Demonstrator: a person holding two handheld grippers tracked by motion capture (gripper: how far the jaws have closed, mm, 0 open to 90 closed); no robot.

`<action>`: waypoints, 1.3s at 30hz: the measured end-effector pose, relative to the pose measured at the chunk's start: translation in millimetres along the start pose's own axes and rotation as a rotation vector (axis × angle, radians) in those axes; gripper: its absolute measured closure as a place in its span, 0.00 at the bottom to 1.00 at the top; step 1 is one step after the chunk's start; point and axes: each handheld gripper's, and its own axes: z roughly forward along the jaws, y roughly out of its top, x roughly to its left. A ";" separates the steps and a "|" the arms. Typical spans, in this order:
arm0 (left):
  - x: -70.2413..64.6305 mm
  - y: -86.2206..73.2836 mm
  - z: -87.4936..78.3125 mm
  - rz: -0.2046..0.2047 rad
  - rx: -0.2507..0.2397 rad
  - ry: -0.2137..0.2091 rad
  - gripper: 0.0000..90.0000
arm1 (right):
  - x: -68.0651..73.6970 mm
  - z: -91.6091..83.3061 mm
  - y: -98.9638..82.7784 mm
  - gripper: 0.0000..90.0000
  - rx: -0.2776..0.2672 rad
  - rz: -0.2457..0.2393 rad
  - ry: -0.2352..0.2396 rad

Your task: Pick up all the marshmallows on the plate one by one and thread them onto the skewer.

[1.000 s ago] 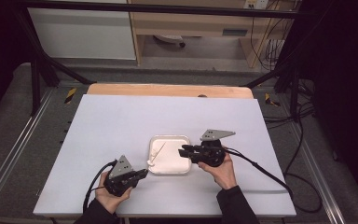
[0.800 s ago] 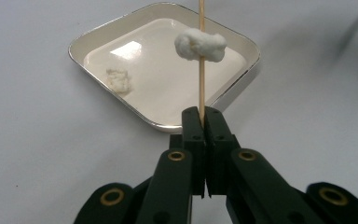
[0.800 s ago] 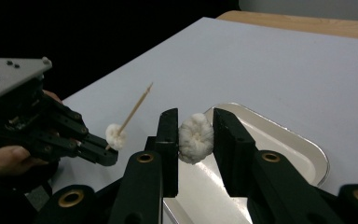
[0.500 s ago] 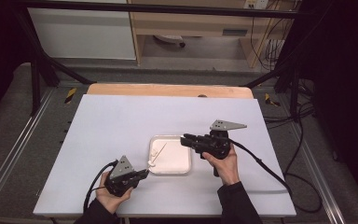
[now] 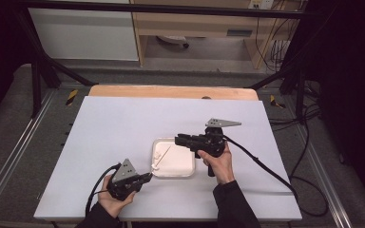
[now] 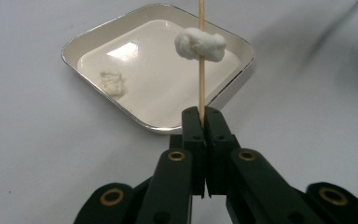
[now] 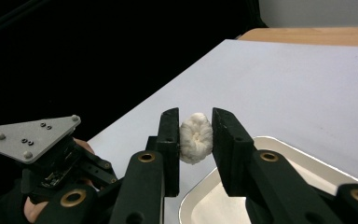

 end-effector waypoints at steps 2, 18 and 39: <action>-0.2 0.0 0.0 0.001 0.000 0.001 0.98 | -0.4 2.5 -1.6 0.82 0.006 0.007 0.010; -2.3 0.1 0.0 0.001 0.012 -0.003 0.98 | 0.0 11.8 -7.3 0.82 0.037 0.023 0.045; -5.0 -1.0 5.9 -0.001 0.076 0.022 0.99 | 3.8 21.0 -20.6 0.87 0.062 0.006 0.062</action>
